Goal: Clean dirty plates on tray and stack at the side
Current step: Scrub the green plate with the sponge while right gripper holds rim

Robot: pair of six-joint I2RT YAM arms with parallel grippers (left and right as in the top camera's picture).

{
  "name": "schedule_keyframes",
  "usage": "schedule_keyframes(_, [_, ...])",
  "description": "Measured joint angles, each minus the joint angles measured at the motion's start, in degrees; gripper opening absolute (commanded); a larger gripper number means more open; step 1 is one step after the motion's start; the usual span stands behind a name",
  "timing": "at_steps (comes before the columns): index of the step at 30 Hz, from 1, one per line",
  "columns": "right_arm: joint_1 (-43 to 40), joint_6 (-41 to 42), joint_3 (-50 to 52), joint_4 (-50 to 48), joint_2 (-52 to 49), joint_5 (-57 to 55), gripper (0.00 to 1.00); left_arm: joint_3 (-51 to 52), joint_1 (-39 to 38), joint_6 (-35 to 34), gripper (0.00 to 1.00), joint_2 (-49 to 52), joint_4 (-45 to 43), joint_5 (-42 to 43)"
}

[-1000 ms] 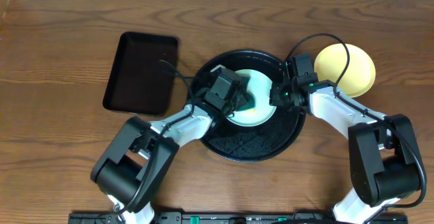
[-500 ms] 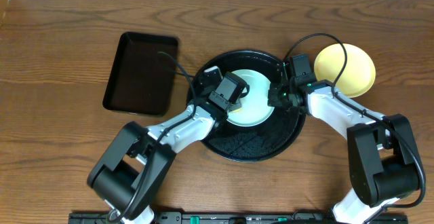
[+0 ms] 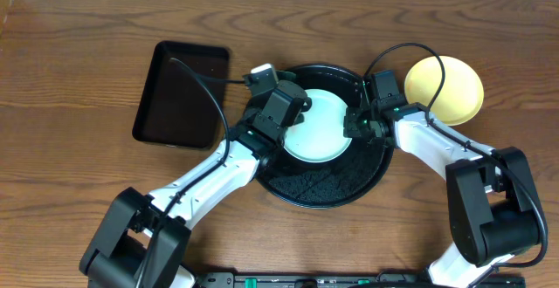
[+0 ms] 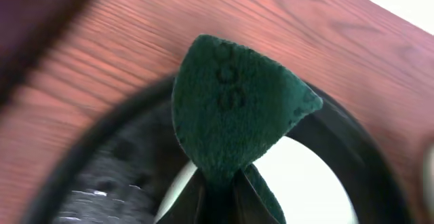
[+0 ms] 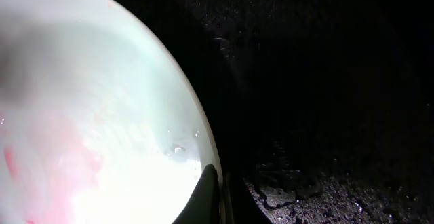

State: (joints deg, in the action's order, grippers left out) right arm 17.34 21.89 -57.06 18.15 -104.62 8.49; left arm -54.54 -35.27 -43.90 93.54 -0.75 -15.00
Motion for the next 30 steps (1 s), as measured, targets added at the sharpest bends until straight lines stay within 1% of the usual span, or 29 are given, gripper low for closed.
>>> schedule_keyframes(5, [0.0, 0.0, 0.0, 0.0, 0.0, -0.2, 0.01, 0.1, -0.1, -3.8, 0.08, 2.4, -6.2, 8.7])
schedule_keyframes(9, [0.0, 0.0, 0.0, 0.0, 0.0, -0.2, 0.01, 0.1, -0.2, -5.8, 0.08, 7.0, -9.5, 11.4])
schedule_keyframes(15, [0.0, 0.0, 0.0, 0.0, 0.0, -0.3, 0.01, 0.1, -0.1, -10.4, 0.08, 13.8, -9.8, 12.7])
schedule_keyframes(19, [0.0, 0.0, 0.0, 0.0, 0.0, -0.4, 0.01, 0.0, -0.1, -9.8, 0.08, 14.1, -9.2, 11.9])
schedule_keyframes(21, [0.0, 0.0, 0.0, 0.0, 0.0, -0.4, 0.01, -0.1, -0.2, -8.5, 0.08, 14.1, -8.0, 10.8])
schedule_keyframes(25, [0.0, 0.0, 0.0, 0.0, 0.0, -0.4, 0.01, -1.0, -0.2, -4.9, 0.08, 13.7, -4.2, 8.3])
schedule_keyframes(30, [0.0, 0.0, -0.1, 0.2, 0.0, -0.4, 0.01, -1.0, -0.2, -1.8, 0.08, 11.6, 1.6, 2.8])
